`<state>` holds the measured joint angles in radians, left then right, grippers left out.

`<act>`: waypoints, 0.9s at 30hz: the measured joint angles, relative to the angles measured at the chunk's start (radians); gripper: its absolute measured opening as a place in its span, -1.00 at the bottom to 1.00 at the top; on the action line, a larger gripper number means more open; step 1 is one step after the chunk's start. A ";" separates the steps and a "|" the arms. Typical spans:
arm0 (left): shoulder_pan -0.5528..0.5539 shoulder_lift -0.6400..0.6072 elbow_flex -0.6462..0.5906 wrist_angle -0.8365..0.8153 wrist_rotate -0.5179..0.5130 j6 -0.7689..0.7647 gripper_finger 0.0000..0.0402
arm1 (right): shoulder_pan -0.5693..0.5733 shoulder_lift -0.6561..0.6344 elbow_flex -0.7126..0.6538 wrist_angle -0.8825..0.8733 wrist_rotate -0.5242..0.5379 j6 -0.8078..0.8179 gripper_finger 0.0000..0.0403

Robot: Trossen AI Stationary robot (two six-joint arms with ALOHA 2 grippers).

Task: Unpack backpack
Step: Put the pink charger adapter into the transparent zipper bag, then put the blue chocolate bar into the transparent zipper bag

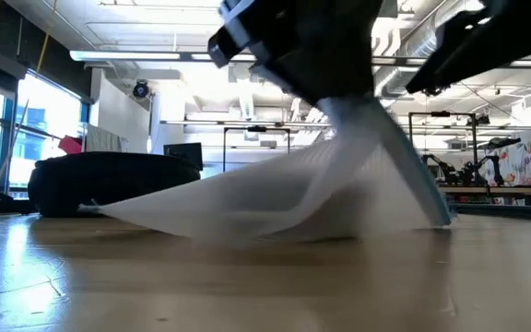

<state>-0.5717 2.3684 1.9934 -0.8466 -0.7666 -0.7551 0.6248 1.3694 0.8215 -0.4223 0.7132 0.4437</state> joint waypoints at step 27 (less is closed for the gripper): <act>0.004 0.000 0.000 -0.146 0.107 -0.020 -1.00 | -1.039 0.477 0.002 0.541 -0.711 -0.465 0.63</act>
<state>-0.5678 2.3684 1.9934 -0.9928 -0.6596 -0.7753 -0.4137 1.8461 0.8237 0.1192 0.0017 -0.0218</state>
